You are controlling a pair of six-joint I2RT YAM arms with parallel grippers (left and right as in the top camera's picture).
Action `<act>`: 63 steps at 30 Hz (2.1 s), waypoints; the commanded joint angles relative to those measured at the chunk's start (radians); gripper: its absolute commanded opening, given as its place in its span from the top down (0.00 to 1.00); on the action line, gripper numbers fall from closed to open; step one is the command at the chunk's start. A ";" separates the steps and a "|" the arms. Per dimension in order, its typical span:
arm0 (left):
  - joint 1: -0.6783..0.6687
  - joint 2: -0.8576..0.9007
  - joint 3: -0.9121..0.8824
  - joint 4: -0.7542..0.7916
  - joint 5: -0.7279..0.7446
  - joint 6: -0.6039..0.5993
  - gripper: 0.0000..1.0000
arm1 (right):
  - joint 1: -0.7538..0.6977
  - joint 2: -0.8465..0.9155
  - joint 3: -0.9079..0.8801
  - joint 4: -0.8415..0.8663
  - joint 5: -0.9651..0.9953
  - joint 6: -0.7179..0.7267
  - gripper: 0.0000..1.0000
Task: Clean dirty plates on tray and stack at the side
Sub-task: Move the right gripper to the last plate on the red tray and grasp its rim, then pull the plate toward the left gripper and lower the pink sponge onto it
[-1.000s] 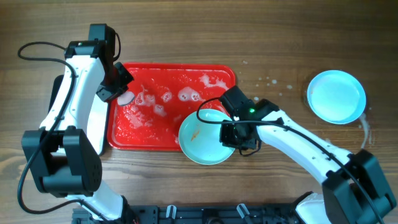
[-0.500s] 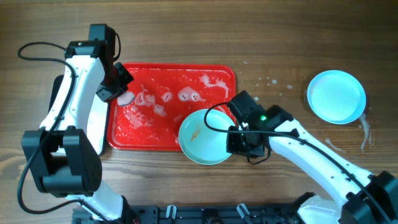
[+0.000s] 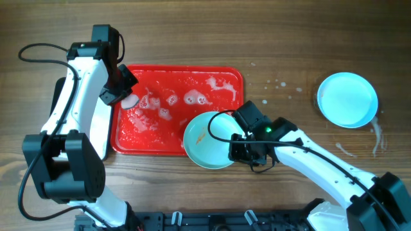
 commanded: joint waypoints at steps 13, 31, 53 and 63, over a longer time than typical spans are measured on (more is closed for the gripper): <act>0.003 -0.014 0.012 0.003 0.004 0.016 0.96 | 0.005 0.096 -0.005 0.032 -0.024 0.013 0.75; 0.003 -0.014 0.012 0.004 0.004 0.015 0.96 | 0.001 0.114 0.066 0.394 0.193 -0.064 0.96; -0.034 -0.013 0.012 0.008 0.004 0.015 0.96 | -0.050 0.467 0.266 0.523 0.265 -0.221 0.77; -0.110 0.018 0.010 0.011 0.035 0.010 0.96 | -0.064 0.534 0.266 0.545 0.186 -0.090 0.96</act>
